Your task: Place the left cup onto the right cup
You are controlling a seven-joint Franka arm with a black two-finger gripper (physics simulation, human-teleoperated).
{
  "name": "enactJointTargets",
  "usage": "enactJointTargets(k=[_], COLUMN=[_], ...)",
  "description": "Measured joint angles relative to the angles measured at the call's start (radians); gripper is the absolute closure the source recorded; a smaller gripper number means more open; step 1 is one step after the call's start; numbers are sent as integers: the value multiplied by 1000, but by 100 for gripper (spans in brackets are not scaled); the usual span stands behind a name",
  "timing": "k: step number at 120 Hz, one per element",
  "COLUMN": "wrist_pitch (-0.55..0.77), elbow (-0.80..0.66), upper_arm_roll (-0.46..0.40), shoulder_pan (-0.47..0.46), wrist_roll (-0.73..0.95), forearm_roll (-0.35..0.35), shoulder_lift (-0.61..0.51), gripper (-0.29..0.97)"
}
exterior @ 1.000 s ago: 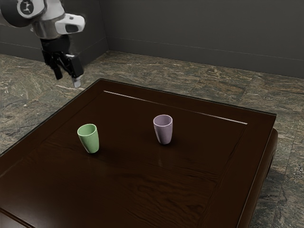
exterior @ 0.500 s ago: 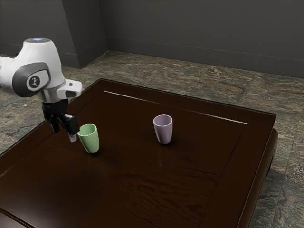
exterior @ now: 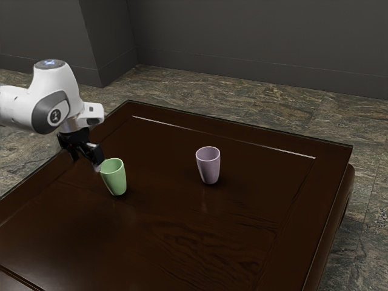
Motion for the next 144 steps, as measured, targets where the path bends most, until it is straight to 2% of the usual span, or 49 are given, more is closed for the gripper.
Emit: enactJointTargets(k=[46,60,87,112,144], wrist_pitch=[53,65,76,79,86], elbow=[15,69,142,142,146], upper_arm_roll=[-2,-15,-44,-49,-49], shoulder_pan=[-9,-15,-22,-20,-18], wrist_roll=[23,27,34,38,42], forearm_roll=[-82,-99,-128,-179,-210], shoulder_lift=[113,172,227,257,311], gripper=[2,2,2,2,2])
